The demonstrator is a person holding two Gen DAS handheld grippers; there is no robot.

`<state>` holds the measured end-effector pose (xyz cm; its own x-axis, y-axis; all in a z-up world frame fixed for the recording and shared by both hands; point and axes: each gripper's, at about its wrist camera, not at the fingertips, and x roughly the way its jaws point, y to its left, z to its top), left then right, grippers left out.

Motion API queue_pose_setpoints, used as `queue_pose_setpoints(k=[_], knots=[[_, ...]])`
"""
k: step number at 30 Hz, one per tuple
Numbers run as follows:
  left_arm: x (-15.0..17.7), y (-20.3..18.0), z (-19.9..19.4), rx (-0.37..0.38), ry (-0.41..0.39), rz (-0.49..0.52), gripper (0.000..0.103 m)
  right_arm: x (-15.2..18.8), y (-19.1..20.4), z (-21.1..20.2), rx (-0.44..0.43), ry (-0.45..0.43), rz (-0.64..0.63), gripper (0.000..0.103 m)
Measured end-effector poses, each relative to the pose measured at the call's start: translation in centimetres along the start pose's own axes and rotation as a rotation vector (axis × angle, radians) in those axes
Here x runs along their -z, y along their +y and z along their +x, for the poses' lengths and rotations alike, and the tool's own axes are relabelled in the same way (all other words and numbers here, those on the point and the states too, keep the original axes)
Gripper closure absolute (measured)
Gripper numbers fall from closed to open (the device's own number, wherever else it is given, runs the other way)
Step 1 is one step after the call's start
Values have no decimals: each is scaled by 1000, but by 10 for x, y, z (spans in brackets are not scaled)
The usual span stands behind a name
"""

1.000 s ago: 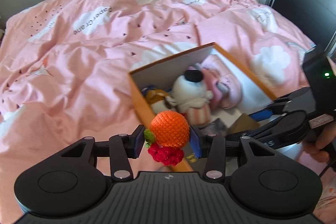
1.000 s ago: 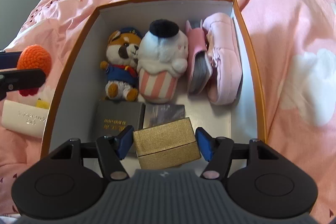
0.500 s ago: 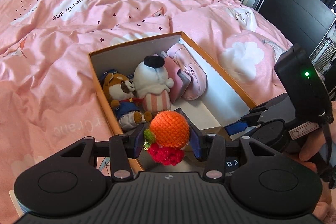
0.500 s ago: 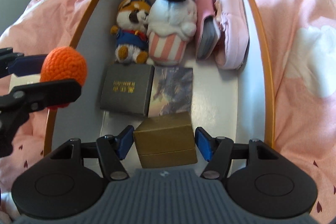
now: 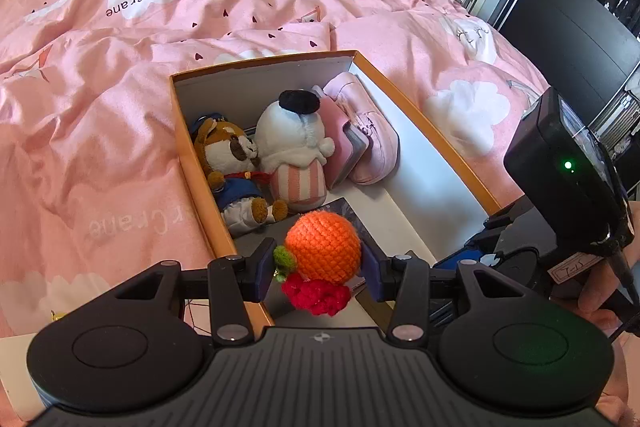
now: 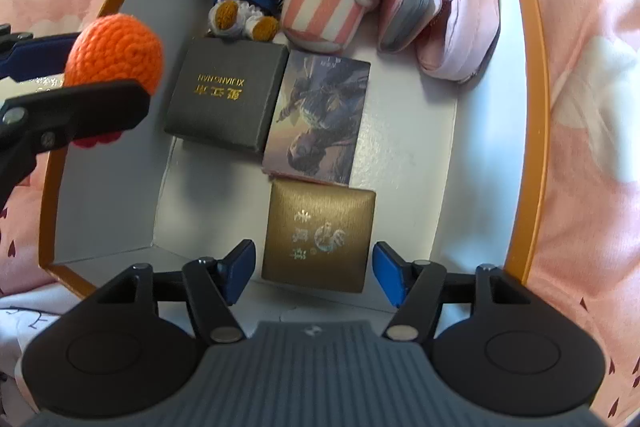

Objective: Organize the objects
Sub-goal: 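Lower the gold box into the box and open the right tool while the left tool carries the fruit over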

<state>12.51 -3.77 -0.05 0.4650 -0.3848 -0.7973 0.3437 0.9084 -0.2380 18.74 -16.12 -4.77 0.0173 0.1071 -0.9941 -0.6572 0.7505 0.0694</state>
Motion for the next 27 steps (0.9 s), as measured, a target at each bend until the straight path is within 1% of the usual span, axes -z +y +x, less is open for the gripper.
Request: queue_pose_setpoints(k=[3, 5, 7, 9, 12, 14, 17, 21, 23, 25, 27], knots=[[0, 2, 0, 6, -2, -10, 52, -1, 0, 2, 5, -4, 15, 37], [0, 3, 0, 10, -2, -11, 52, -1, 0, 5, 20, -8, 18, 42], [0, 3, 1, 14, -3, -11, 52, 1, -1, 4, 20, -17, 31, 42], [1, 2, 1, 18, -5, -12, 52, 4, -1, 1, 42, -20, 28, 42], [1, 2, 2, 24, -7, -16, 52, 8, 0, -9, 53, -39, 29, 42], [1, 1, 4, 28, -7, -15, 52, 8, 5, -16, 86, -60, 15, 42], [1, 1, 4, 28, -13, -18, 52, 8, 15, -27, 167, -108, -36, 42], [-1, 6, 3, 21, -25, -31, 52, 0, 9, -42, 207, -159, -36, 42], [-2, 9, 3, 16, -32, -38, 52, -10, 8, -42, 245, -185, -38, 43], [-4, 11, 3, 13, -38, -40, 52, -18, 5, -35, 303, -218, -53, 43], [-4, 12, 3, 8, -40, -38, 52, -26, 6, -30, 338, -239, -58, 42]])
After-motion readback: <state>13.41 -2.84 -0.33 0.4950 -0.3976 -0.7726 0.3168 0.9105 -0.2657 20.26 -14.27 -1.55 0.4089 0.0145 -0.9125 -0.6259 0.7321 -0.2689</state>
